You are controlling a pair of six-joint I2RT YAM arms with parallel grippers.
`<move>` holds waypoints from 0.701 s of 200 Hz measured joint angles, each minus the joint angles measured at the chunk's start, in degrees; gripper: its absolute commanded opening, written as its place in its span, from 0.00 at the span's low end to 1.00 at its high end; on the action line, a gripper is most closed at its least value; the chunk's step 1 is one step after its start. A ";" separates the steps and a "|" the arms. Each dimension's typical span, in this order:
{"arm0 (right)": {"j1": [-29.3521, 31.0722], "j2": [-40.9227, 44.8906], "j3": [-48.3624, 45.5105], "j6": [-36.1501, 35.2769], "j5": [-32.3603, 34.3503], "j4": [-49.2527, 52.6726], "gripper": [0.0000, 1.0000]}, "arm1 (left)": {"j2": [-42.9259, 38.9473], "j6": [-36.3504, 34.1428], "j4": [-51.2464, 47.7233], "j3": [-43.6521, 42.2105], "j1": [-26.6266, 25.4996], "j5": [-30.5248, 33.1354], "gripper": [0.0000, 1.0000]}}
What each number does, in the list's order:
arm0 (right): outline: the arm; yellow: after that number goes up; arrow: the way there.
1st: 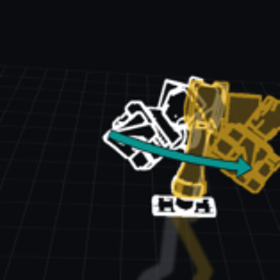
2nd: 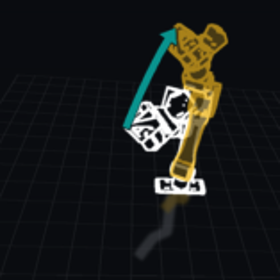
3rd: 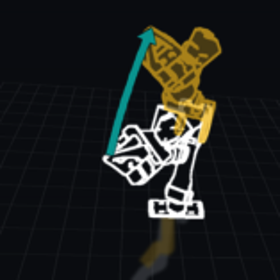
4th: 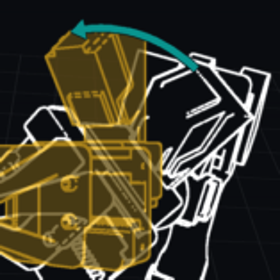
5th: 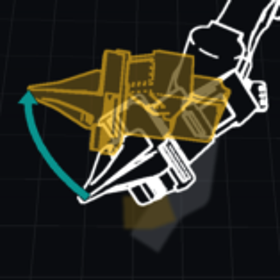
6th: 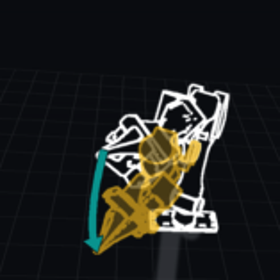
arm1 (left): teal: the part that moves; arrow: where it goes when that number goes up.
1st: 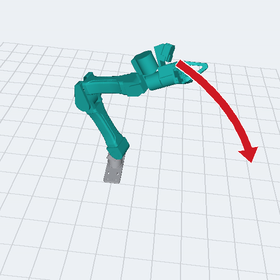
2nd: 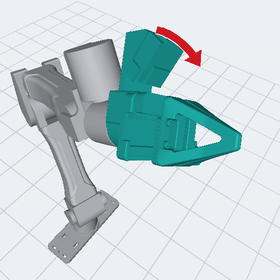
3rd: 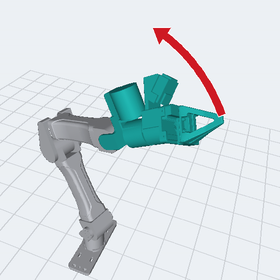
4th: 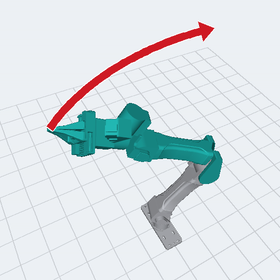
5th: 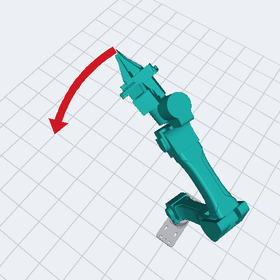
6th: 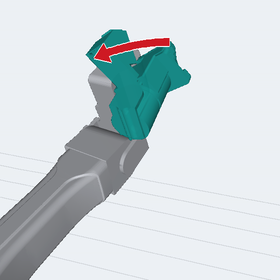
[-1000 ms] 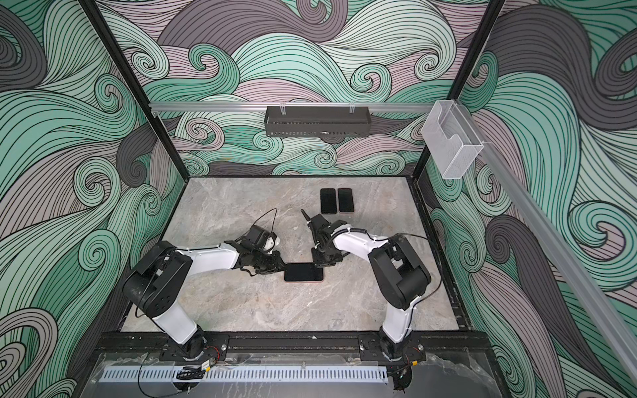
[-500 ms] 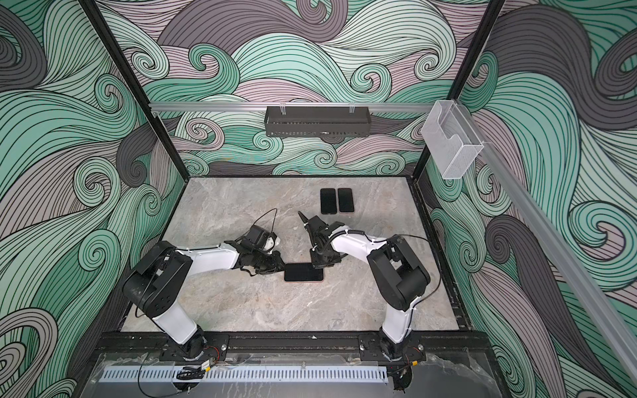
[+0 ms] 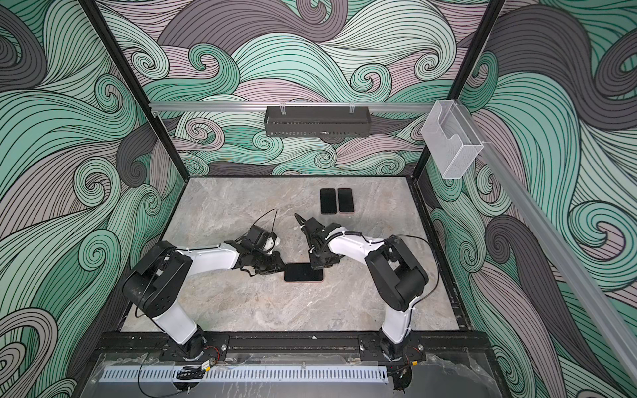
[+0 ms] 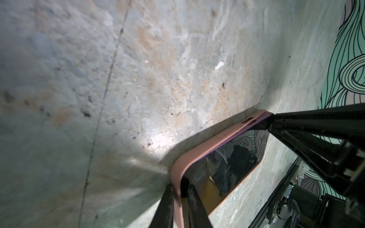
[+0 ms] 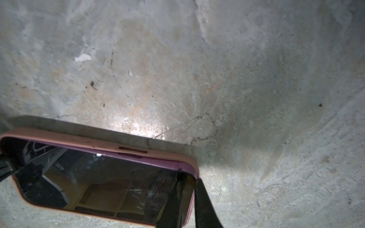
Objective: Put the phone into the phone case
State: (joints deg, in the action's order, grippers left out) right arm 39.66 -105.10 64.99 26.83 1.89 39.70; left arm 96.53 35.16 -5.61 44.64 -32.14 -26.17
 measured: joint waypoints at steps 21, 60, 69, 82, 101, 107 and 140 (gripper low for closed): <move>0.48 -0.35 0.31 0.48 0.98 0.33 0.15 | -0.13 -0.07 0.02 -0.20 0.02 -0.11 0.17; 1.11 -0.59 0.50 1.07 2.19 0.48 0.14 | -0.24 -0.22 0.00 -0.39 0.26 -0.35 0.17; 1.22 -0.66 0.55 1.16 2.34 0.52 0.14 | -0.24 -0.24 0.00 -0.42 0.28 -0.46 0.17; 1.31 -0.72 0.63 1.29 2.56 0.59 0.14 | -0.24 -0.24 0.04 -0.50 0.42 -0.63 0.17; 1.46 -0.85 0.68 1.49 2.71 0.63 0.14 | -0.24 -0.24 0.02 -0.55 0.57 -0.92 0.17; 1.57 -0.96 0.76 1.53 2.78 0.70 0.14 | -0.24 -0.24 0.02 -0.57 0.57 -0.98 0.17; 2.19 -1.29 0.96 1.90 3.80 0.87 0.15 | -0.24 -0.26 0.04 -0.63 0.57 -1.14 0.17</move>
State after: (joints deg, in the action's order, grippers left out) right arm 41.85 -106.39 65.95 28.73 5.69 40.58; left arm 96.29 34.89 -5.56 44.01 -31.57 -27.31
